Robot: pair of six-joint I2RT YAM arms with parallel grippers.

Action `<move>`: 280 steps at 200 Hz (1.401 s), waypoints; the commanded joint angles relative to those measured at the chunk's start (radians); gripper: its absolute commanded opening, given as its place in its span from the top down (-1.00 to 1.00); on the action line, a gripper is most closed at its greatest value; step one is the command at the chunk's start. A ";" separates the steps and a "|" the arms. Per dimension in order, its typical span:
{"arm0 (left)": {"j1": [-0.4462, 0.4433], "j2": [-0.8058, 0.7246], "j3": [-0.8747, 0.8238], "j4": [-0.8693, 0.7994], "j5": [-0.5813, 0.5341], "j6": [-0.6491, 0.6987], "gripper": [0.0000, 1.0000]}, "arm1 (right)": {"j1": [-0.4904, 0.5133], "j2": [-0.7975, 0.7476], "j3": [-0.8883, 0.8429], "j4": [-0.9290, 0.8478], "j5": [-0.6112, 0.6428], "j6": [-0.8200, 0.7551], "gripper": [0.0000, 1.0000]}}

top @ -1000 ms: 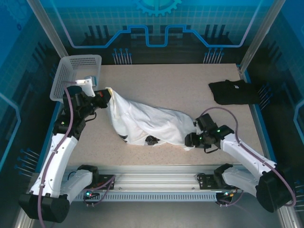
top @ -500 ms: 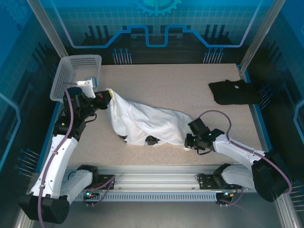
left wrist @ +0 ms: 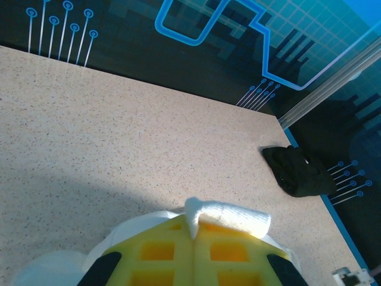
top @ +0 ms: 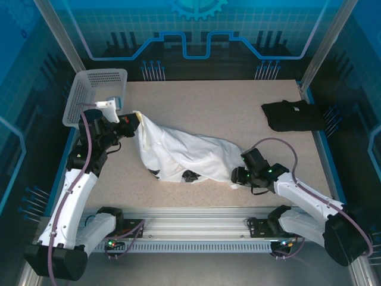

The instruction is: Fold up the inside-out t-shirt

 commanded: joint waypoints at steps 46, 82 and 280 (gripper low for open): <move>0.013 -0.011 -0.005 0.038 0.027 -0.011 1.00 | 0.046 0.117 0.012 0.029 0.022 0.005 0.79; 0.022 -0.011 0.016 0.018 0.018 -0.020 1.00 | 0.012 -0.049 0.140 -0.161 0.119 -0.108 1.00; 0.231 0.159 0.149 -0.150 0.041 -0.100 1.00 | -0.415 0.098 0.843 -0.258 -0.767 -0.626 1.00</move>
